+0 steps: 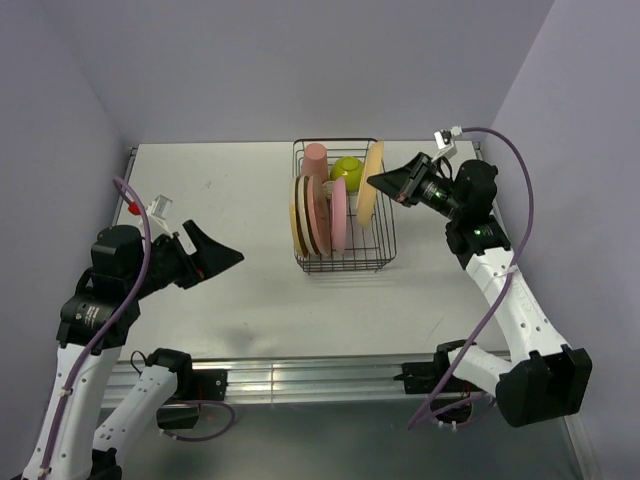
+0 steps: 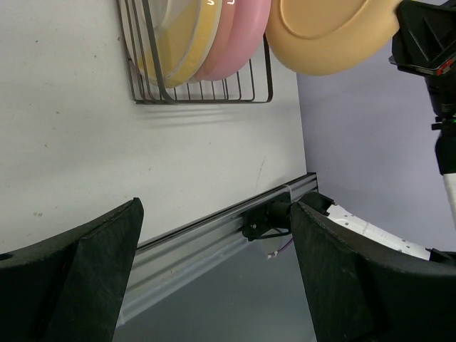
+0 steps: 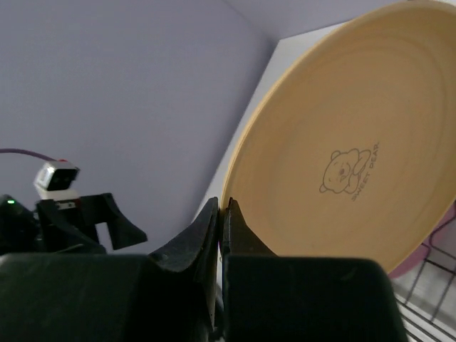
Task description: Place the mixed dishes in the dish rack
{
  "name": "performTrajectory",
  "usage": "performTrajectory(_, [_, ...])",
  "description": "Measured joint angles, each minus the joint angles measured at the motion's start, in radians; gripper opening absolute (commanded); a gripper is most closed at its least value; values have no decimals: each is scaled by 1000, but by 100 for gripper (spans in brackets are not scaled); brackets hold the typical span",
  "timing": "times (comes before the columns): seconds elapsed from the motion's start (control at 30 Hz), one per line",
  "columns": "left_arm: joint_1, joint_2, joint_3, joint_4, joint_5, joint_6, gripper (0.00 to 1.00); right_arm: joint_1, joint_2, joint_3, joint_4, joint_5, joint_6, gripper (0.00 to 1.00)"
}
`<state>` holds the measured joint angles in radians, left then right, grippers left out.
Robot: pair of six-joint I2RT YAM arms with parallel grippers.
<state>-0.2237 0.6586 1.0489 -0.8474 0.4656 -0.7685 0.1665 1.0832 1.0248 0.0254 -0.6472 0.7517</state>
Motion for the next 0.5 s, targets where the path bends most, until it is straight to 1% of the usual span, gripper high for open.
performTrajectory(0.07, [0, 2, 0, -6, -1, 0, 90, -38, 2, -70, 114, -65, 106, 0])
performTrajectory(0.23, [0, 11, 0, -22, -9, 1, 90, -106, 3, -133, 360, -205, 275, 0])
performTrajectory(0.33, [0, 11, 0, -33, -11, 0, 90, -135, 4, -177, 504, -284, 349, 0])
performTrajectory(0.5, [0, 11, 0, -34, -11, -2, 90, -154, 39, -233, 643, -365, 418, 0])
